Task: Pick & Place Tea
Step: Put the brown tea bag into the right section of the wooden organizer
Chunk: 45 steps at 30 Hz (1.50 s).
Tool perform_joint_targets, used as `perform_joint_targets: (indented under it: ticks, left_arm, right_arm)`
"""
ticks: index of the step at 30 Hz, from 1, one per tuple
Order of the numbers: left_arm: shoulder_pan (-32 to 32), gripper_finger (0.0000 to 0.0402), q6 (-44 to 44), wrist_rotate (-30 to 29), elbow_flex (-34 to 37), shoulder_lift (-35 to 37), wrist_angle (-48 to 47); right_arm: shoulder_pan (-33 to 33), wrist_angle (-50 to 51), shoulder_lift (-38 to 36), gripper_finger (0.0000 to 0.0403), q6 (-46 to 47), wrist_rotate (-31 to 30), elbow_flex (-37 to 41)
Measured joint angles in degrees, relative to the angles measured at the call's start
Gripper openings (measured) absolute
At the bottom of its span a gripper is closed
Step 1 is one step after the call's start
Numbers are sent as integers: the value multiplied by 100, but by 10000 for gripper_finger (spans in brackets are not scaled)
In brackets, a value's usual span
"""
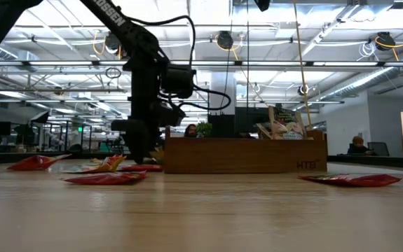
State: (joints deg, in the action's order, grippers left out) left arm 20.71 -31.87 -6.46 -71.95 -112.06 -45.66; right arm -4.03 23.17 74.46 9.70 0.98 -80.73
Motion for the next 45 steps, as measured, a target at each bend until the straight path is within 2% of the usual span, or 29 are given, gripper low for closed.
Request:
perform_joint_targets:
  ticks: [4, 11, 12, 19, 23, 33, 39, 45]
  left_arm:
    - [-2, 179, -58, 33, 14, 42, -7]
    - [-6, 29, 63, 91, 19, 92, -116]
    - [-10, 18, 133, 101, 19, 94, -119]
    - [-124, 16, 356, 31, 27, 168, -249]
    - [-208, 10, 545, 96, 38, 489, -454]
    - [-603, 9, 1280, 282, 27, 1980, -341]
    - [-1028, 9, 1937, 547, 25, 2898, 178]
    - [-1520, 9, 2656, 668, 23, 3503, 863]
  right_arm:
    - [0, -21, 0, 86, -17, 85, 0]
    - [0, -145, 0, 86, -138, 82, 0]
    - [0, -153, 1, 86, -138, 82, 0]
    - [0, -159, 0, 86, -120, 71, 0]
    - [0, -210, -75, 86, -44, 50, 0]
    - [-2, -364, -430, 86, -289, -283, -7]
    - [-3, -452, -528, 87, -308, -286, -2]
    - [2, -391, -575, 87, -99, -256, -2]
